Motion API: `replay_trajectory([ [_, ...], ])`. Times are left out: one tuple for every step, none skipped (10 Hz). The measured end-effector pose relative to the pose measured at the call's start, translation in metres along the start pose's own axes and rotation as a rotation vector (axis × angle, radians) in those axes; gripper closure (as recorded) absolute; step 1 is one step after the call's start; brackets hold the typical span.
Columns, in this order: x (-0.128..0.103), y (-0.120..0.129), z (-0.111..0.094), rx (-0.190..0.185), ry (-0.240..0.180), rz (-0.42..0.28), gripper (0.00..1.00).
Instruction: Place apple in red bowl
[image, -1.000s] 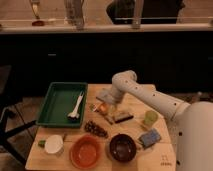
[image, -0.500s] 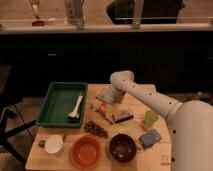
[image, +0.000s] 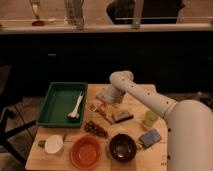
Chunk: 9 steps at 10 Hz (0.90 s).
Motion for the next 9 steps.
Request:
replay_trajectory([
  [0.0004, -0.0005, 0.0023, -0.005, 0.0, 0.001, 0.2],
  [0.0018, -0.0004, 0.0042, -0.01, 0.0, 0.003, 0.2],
  [0.0032, -0.0002, 0.0049, -0.013, 0.001, 0.005, 0.2],
  [0.0049, 0.0001, 0.0049, -0.014, 0.001, 0.008, 0.2],
  [0.006, 0.0001, 0.0048, -0.013, 0.001, 0.011, 0.2],
  [0.0073, 0.0002, 0.0046, -0.013, 0.001, 0.013, 0.2],
  [0.0087, 0.0005, 0.0045, -0.013, 0.0, 0.016, 0.2],
  [0.009, 0.0, 0.0041, -0.012, 0.0, 0.017, 0.2],
  [0.0096, -0.0003, 0.0039, -0.011, -0.001, 0.019, 0.2],
])
